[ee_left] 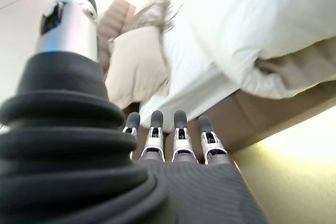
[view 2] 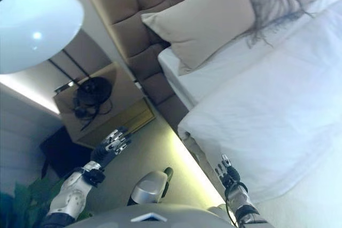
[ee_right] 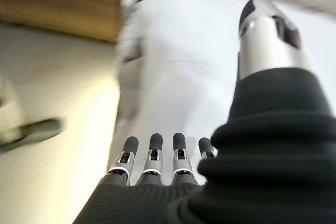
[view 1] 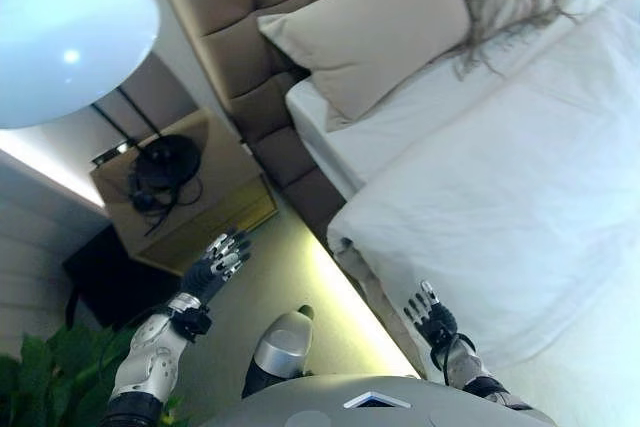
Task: Make the bed neatly
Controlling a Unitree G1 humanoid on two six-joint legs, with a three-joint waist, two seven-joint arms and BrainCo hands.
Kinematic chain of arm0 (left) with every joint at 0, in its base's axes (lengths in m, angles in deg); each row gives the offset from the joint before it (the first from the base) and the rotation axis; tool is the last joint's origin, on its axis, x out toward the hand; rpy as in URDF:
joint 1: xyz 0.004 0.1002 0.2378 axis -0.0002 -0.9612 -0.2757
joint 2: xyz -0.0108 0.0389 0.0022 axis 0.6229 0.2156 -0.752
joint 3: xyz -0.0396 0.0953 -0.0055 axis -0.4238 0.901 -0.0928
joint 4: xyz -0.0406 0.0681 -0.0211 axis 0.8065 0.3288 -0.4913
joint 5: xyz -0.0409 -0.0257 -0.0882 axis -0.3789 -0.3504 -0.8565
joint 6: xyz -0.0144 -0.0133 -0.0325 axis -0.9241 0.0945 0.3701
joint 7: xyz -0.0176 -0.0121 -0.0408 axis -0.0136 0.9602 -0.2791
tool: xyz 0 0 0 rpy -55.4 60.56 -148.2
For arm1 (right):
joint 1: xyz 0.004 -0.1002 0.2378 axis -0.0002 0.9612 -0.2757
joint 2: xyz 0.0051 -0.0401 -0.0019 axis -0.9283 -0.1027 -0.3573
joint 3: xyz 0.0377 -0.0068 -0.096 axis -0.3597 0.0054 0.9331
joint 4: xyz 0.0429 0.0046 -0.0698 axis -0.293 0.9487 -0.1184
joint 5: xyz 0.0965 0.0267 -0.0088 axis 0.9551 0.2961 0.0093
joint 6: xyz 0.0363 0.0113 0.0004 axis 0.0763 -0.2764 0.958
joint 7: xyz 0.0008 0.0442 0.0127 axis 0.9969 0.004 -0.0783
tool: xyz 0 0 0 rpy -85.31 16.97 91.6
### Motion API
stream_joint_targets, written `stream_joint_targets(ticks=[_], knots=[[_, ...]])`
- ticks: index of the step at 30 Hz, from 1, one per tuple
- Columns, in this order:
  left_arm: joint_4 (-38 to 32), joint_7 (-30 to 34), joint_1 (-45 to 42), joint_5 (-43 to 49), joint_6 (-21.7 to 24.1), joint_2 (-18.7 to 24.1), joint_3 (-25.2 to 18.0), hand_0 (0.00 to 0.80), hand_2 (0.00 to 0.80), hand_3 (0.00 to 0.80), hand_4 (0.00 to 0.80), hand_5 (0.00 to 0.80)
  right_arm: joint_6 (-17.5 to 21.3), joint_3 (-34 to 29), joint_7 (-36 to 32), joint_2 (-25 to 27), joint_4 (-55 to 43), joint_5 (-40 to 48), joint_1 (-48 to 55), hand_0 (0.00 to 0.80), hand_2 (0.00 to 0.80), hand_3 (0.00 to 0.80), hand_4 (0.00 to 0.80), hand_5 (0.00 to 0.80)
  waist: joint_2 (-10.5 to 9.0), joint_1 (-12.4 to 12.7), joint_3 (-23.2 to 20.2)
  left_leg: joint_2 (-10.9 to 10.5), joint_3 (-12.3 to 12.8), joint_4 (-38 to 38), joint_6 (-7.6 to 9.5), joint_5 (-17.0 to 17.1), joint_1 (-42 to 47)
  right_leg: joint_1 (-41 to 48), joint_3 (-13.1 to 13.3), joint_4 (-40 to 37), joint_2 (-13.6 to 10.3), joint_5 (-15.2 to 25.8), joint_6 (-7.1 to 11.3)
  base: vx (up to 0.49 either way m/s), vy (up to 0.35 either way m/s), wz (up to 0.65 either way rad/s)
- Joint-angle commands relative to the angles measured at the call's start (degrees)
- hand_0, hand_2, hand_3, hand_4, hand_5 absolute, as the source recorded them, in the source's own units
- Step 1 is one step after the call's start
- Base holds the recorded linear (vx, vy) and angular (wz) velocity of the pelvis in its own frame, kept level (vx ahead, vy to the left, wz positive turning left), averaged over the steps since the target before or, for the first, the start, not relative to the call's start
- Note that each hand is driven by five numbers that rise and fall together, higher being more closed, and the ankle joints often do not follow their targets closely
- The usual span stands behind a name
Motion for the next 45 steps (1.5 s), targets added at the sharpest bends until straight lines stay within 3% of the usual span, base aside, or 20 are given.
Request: stream_joint_targets(ticks=[1,5,10,14,19,24,30,36,45], knots=[[-2.52,-3.24,0.38,0.13,6.45,0.03,-3.30,0.000,0.000,0.000,0.000,0.000,5.84,-4.43,-2.27,2.99,-4.20,-0.45,2.58,0.000,0.000,0.000,0.000,0.000,0.28,-2.66,1.27,2.55,2.63,-8.39,0.43,6.33,3.48,2.18,0.20,5.72,-2.37,0.40,1.67,-0.031,-0.078,-0.42],[-1.69,-7.37,1.26,3.53,10.21,1.27,-3.32,0.000,0.000,0.000,0.000,0.000,7.46,-9.42,-3.98,3.57,-2.23,2.06,4.47,0.000,0.000,0.000,0.000,0.000,-0.36,-6.05,1.09,3.96,5.92,-8.30,0.25,5.49,4.68,1.07,2.79,5.63,-1.46,0.04,1.78,-0.010,-0.103,-0.41],[-1.64,-19.01,4.45,16.12,18.14,5.00,-1.10,0.000,0.000,0.000,0.000,0.000,7.92,-14.10,-4.26,3.71,-1.54,6.04,5.23,0.000,0.000,0.000,0.000,0.000,-1.11,-10.27,1.56,6.08,9.20,-7.67,-0.20,4.55,5.38,-1.13,6.35,5.26,0.56,-0.36,1.86,-0.050,-0.151,-0.49],[-1.08,-28.29,9.02,26.23,22.71,7.44,2.73,0.000,0.000,0.000,0.000,0.000,8.49,-14.82,-4.42,4.22,-4.44,5.81,4.92,0.000,0.000,0.000,0.000,0.000,-1.04,-13.18,2.68,7.26,10.22,-6.83,-0.47,4.37,3.78,-4.65,8.84,5.50,1.82,-0.39,1.82,-0.154,-0.123,-0.38],[2.47,-43.88,18.61,39.14,25.26,9.03,8.39,0.000,0.000,0.000,0.000,0.000,9.49,-13.63,-6.62,5.31,-8.31,10.66,0.03,0.000,0.000,0.000,0.000,0.000,-1.18,-16.82,7.94,8.01,11.06,-4.88,-0.71,4.69,-1.63,-11.72,12.03,6.29,2.70,0.55,1.55,-0.335,-0.071,-0.47],[5.61,-54.76,29.10,47.14,22.69,7.55,13.96,0.000,0.000,0.000,0.000,0.000,15.77,-11.20,-1.89,6.81,-9.37,10.85,-6.13,0.000,0.000,0.000,0.000,0.000,-0.71,-19.39,13.38,8.23,11.65,-3.60,-1.10,6.22,-7.49,-18.31,13.61,7.16,2.66,2.16,1.38,-0.262,-0.028,-0.33],[6.96,-61.73,33.94,54.36,20.05,6.81,16.45,0.000,0.000,0.000,0.000,0.000,14.51,-10.07,1.19,8.94,-14.43,8.20,-7.72,0.000,0.000,0.000,0.000,0.000,-0.24,-22.13,17.58,8.92,12.56,-1.19,-1.60,7.02,-11.70,-23.71,14.52,10.87,2.46,1.51,0.85,-0.105,0.029,-0.31],[8.21,-69.51,38.35,64.32,15.11,8.04,17.34,0.000,0.000,0.000,0.000,0.000,13.24,-11.23,-0.59,12.98,-15.75,8.76,-7.44,0.000,0.000,0.000,0.000,0.000,-0.83,-24.37,20.59,9.62,13.40,0.65,-2.06,7.64,-15.31,-28.51,15.47,13.70,2.31,1.32,0.32,-0.081,0.021,-0.16],[11.53,-72.61,45.73,77.99,0.42,7.59,21.15,0.000,0.000,0.000,0.000,0.000,12.39,-9.77,-2.04,13.84,-21.85,12.45,-8.35,0.000,0.000,0.000,0.000,0.000,-1.87,-26.47,23.57,9.51,13.99,3.79,-1.70,7.47,-19.97,-33.91,17.04,17.08,2.05,0.96,0.04,-0.045,0.025,-0.06]])
